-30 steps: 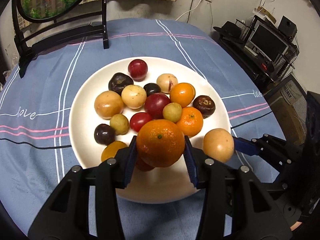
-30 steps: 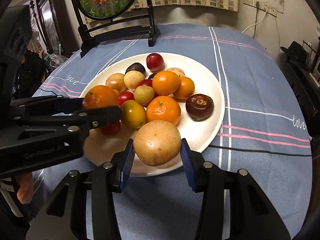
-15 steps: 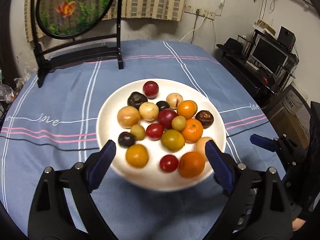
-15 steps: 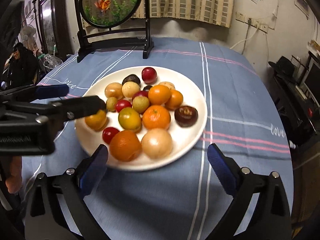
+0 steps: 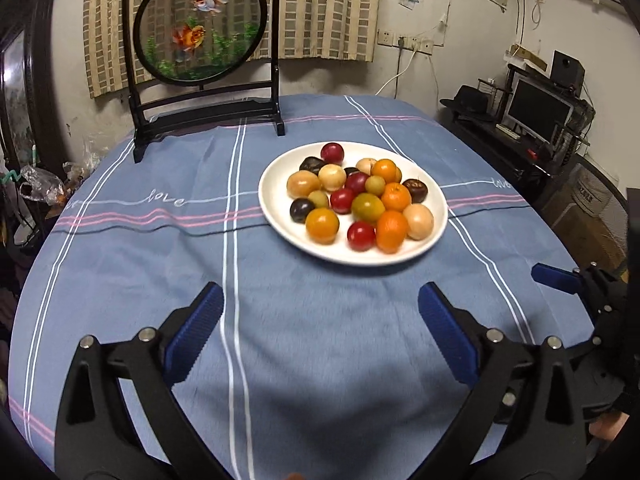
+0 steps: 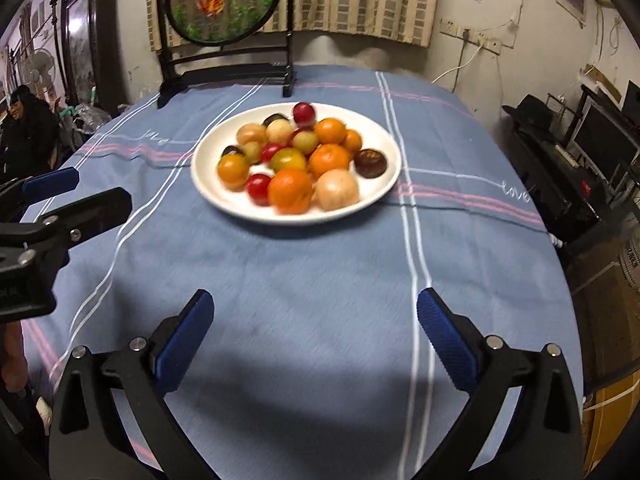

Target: Organize fruits

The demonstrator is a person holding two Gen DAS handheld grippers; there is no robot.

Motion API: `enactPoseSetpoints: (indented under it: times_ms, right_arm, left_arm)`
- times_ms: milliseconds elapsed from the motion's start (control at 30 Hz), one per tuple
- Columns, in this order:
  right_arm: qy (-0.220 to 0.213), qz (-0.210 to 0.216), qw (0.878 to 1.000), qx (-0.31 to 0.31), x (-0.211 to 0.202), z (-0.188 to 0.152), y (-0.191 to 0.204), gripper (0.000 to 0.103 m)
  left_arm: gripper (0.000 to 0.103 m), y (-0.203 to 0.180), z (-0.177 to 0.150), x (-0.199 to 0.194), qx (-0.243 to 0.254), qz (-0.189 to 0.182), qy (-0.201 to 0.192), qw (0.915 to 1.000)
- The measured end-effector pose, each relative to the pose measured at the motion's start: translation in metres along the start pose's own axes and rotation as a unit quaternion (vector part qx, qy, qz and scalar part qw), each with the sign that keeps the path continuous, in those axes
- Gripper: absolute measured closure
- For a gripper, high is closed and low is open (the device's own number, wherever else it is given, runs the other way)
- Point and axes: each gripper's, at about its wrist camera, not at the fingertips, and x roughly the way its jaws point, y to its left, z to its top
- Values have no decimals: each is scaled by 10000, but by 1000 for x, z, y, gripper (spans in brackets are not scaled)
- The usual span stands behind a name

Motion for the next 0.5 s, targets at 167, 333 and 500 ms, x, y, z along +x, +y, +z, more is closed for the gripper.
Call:
enactPoseSetpoints:
  times_ms: [167,333,500]
  right_arm:
    - [-69,-35,10000,-22,-8,-3,7,1]
    - [-50,-49,10000,-7,-7,-4,9,1]
    - [-73,-34,9999,-65,-9,-3,13,1]
  left_arm:
    - [2,7,-7,-16,-119,-77,-120,9998]
    - [2,11,-12,-22,-163,-38,-120,9998]
    - [2,12,-12,-18,-190,25,-46,9998]
